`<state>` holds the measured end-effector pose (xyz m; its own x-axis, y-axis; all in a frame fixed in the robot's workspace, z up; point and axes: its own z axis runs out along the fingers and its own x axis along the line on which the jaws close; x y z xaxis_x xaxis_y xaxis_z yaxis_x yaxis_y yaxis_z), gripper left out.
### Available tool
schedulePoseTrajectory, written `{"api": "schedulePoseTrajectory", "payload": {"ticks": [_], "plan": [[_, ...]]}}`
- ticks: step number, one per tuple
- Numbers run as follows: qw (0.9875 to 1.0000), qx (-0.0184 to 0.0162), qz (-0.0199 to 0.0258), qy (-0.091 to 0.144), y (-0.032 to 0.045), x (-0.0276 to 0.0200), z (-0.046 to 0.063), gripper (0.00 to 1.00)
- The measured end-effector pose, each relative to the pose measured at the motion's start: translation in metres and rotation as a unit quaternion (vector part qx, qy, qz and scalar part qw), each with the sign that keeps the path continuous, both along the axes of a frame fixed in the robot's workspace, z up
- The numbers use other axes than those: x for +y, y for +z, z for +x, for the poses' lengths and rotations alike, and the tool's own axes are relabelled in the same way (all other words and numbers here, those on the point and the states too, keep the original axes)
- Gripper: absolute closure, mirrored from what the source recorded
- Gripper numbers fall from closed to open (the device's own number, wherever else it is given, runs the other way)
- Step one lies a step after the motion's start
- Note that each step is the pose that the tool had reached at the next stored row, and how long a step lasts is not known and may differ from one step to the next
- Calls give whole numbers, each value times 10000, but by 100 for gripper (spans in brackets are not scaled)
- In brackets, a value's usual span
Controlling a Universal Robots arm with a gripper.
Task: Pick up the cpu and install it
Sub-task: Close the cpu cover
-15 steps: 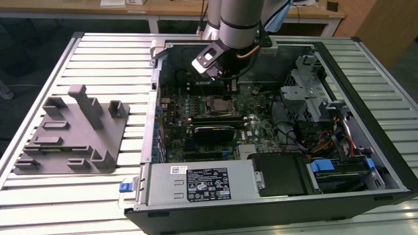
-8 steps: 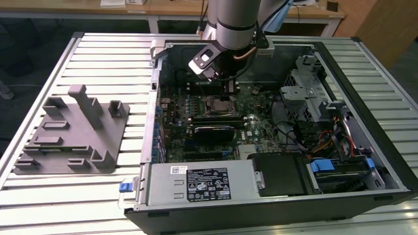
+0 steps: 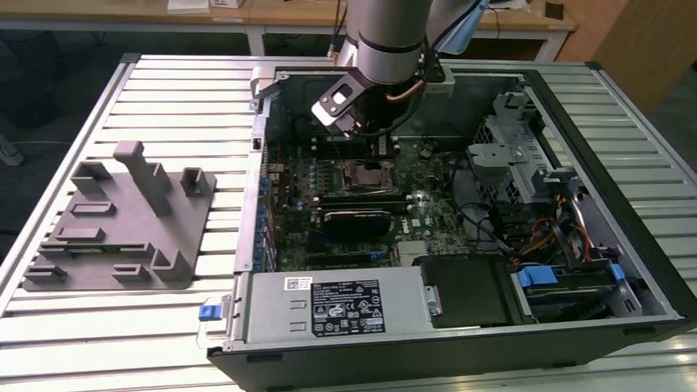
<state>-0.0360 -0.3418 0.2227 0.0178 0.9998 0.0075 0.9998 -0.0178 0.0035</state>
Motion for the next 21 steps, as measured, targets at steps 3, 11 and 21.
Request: {"api": "schedulePoseTrajectory", "payload": {"ticks": [3,11,21], "plan": [[10000,-1,2,7,-4,0,0,89],[9988,0,1,483,-13,0,-4,89],[9938,0,1,1112,-19,0,-8,89]]}}
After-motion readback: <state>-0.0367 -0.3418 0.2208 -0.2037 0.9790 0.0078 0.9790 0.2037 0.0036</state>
